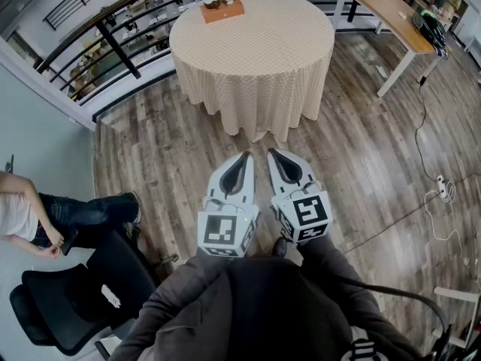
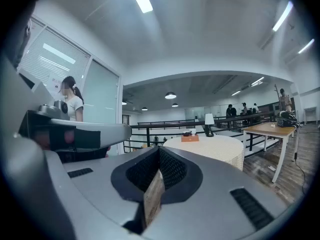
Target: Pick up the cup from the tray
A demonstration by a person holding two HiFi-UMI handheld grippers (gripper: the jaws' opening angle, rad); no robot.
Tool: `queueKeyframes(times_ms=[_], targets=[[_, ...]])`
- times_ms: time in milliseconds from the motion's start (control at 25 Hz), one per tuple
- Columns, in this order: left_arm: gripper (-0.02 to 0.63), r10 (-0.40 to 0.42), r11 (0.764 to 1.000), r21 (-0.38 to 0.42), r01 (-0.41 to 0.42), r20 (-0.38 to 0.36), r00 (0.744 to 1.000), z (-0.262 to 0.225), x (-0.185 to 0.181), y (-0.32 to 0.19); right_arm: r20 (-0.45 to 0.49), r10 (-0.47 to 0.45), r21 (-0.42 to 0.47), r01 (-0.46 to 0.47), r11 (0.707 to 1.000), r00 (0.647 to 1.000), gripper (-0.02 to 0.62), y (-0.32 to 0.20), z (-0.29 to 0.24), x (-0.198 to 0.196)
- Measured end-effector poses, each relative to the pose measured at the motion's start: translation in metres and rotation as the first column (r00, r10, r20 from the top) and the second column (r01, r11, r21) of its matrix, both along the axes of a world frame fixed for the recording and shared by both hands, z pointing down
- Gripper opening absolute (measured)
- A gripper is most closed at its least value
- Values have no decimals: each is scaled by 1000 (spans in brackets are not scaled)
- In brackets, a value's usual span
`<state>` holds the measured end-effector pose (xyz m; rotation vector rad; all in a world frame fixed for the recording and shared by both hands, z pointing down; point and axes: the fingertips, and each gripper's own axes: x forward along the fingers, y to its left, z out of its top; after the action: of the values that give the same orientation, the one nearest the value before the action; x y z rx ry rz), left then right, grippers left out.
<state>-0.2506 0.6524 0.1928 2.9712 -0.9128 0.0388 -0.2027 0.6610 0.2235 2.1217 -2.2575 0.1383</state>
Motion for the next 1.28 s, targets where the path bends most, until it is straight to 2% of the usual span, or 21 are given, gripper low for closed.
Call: queueKeyframes(times_ms=[600, 1080, 1280], targets=[[6, -2, 1000, 1, 2, 11, 1000, 4, 22, 11, 7, -12, 9, 12, 1000, 1000, 6, 9, 3, 19], [6, -33, 999, -5, 33, 40, 999, 16, 58, 36, 79, -64, 0, 64, 998, 995, 6, 30, 17, 57], [5, -61, 998, -10, 62, 66, 996, 24, 60, 27, 103, -96, -9, 97, 995, 990, 8, 19, 25, 60]])
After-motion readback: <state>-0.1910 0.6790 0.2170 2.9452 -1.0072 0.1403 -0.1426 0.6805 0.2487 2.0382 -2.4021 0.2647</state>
